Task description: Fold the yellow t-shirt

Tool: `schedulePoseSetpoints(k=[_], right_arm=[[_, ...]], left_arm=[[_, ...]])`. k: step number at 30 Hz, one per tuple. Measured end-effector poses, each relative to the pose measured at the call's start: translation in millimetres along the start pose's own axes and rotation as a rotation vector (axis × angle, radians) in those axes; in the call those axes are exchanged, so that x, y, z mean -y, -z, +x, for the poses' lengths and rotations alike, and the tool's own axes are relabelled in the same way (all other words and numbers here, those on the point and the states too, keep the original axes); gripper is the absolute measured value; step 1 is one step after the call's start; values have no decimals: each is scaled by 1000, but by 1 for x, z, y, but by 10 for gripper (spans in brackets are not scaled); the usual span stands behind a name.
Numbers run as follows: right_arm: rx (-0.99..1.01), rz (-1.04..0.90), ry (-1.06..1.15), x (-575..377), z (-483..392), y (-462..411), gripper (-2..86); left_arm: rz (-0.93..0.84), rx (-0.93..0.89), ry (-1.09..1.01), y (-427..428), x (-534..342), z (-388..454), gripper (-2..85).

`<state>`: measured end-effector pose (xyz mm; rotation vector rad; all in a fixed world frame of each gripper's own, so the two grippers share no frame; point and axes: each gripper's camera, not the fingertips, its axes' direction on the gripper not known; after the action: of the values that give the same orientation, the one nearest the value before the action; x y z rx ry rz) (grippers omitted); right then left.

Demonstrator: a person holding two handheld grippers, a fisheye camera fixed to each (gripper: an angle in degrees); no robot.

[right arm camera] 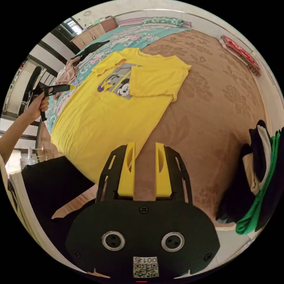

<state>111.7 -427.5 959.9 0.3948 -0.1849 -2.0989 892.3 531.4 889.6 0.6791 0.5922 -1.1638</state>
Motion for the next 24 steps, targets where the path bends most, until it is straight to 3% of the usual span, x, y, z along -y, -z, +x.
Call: schedulePoseSetpoints(k=[5,12,16,22,24], right_arm=[[115,-110,-174,-53,-42,-42,123],[-74,-96,-337,-72,-100,-86,120],[-75,-123,-366,-90,-115,-109,120],[178,-83,-360,-128,-101,-173,128],[368,-27,-351,-130,-86,-202,109]], left_arm=[[-288,-9,50,19,-117,-79,91],[-297,-71,-73,42,-161,-85,89],[-331,-81,-139,61,-194,-82,86],[-295,-176,-98,84,-253,-98,83],[-314,-189,-143,88,-261,-100,78]])
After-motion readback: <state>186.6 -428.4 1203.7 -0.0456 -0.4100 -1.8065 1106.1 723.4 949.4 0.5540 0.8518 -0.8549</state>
